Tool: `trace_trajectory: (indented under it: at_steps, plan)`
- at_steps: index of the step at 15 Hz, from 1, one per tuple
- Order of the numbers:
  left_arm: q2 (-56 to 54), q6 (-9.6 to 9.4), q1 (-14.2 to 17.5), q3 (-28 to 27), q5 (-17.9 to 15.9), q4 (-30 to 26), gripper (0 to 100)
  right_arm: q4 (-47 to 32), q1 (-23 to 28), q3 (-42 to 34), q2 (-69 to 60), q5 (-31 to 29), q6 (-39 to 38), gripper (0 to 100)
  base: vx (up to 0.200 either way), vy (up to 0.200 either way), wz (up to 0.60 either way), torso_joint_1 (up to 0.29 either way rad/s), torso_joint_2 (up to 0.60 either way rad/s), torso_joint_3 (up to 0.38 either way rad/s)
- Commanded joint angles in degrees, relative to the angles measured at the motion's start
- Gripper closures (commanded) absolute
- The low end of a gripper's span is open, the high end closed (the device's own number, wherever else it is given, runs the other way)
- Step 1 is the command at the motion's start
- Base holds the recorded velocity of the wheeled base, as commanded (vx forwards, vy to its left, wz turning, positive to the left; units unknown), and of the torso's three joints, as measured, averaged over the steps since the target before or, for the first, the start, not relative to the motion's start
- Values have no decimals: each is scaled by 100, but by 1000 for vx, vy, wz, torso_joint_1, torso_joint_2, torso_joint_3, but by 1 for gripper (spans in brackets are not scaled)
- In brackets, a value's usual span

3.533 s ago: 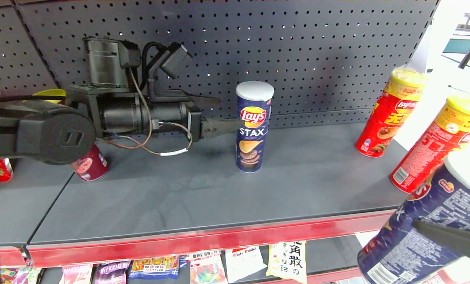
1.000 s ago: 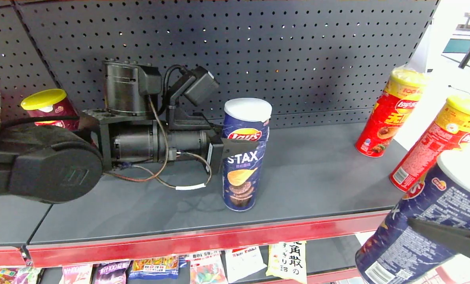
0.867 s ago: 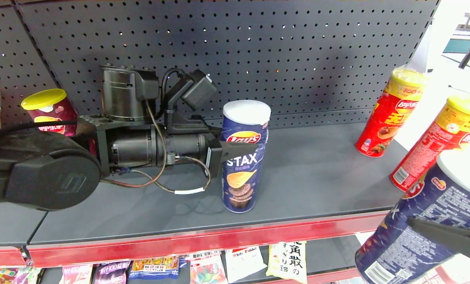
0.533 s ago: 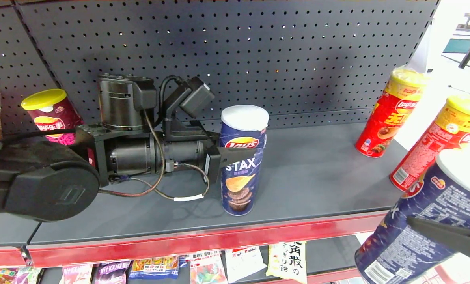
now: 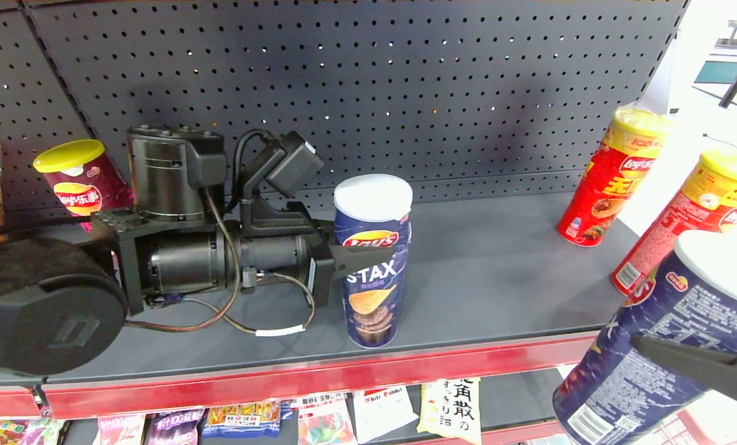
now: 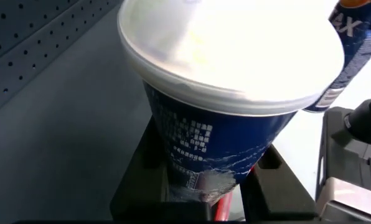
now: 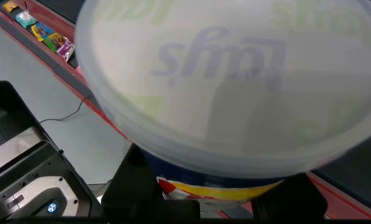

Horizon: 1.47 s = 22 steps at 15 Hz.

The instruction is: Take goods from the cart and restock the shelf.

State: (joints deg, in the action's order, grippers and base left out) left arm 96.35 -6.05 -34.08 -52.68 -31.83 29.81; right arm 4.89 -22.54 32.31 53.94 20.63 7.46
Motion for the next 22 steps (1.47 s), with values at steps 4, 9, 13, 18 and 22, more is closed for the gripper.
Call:
trace_trajectory:
  at_steps: [4,9,13,18,22]
  plan:
    - [-99,16,-98,91,-7,-1,100,12,-5,57,108,3,1,100,0,0,0,0,0,0]
    - [-108,7,-134,258,-16,8,0,12,-5,65,143,3,1,100,0,0,0,0,0,0]
    - [-161,16,-107,354,1,104,0,12,-5,549,635,3,1,100,0,0,0,0,0,0]
    - [-794,7,218,1084,1,104,0,30,-14,1770,2024,3,27,100,0,0,0,0,0,0]
    - [-1356,7,455,1629,-16,104,0,390,-22,2605,3140,3,36,100,0,0,0,0,0,0]
